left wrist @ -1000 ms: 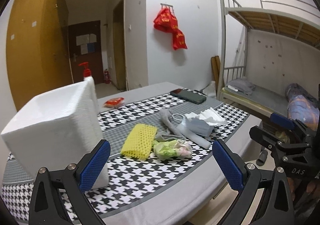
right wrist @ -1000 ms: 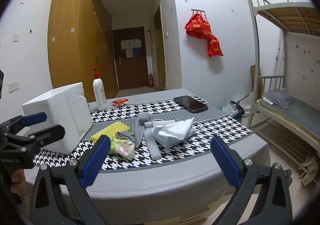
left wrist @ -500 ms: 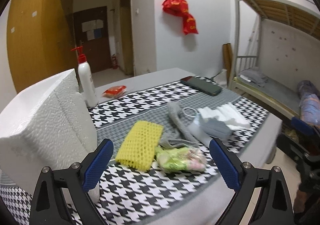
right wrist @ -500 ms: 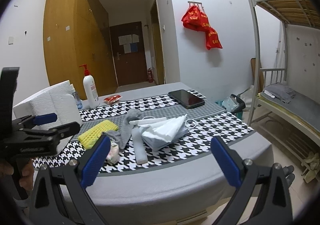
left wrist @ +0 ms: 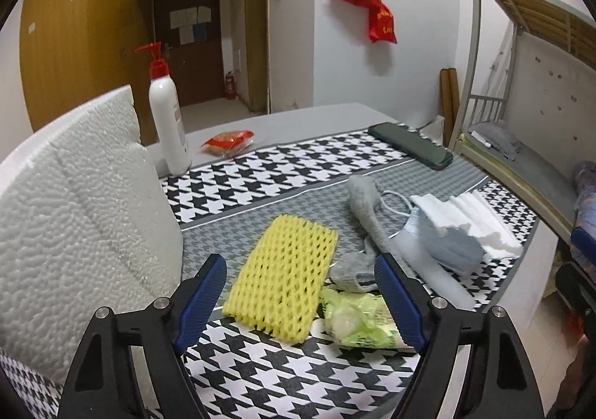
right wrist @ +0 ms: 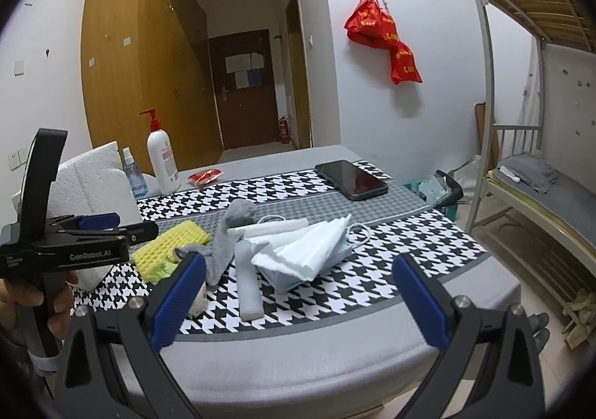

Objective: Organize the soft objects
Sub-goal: 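Move the left tool toward the yellow foam net while the right tool approaches the white mask, then close the left tool on the yellow foam net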

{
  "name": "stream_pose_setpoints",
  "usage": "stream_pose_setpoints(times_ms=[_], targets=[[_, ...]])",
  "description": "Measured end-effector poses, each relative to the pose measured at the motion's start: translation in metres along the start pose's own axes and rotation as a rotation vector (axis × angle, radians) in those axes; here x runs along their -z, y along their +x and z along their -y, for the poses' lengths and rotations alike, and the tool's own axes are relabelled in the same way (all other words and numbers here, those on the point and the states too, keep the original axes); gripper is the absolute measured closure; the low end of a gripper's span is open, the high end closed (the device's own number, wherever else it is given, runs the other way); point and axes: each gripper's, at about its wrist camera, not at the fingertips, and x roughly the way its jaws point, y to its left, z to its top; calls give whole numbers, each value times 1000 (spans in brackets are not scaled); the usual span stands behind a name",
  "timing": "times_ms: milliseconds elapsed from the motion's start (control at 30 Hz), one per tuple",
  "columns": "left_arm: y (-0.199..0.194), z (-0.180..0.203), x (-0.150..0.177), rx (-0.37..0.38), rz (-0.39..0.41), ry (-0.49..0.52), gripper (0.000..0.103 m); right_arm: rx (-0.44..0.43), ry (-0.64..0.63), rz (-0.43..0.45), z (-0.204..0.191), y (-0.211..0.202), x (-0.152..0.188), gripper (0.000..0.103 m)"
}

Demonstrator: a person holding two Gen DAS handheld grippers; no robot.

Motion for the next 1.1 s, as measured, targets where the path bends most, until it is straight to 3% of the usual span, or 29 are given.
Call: stream_pose_setpoints(times_ms=[267,400,733,933,1100], targets=[[29,-9,0,-36,-75,-8,31,-15,-1,-25,0,16,-1,2],[41,-11,0,-41,-110,5,31,-16,-6,-39,0,23,0,2],[62,-16,5,14,-196,1,34,9,-19,-66,3,46,-6,2],[64,-15,7,10,-202,20,34,11,-32,-91,3,59,-7,2],[64,-15,5,30,-200,25,43,16,-57,-111,-1,68,-7,2]])
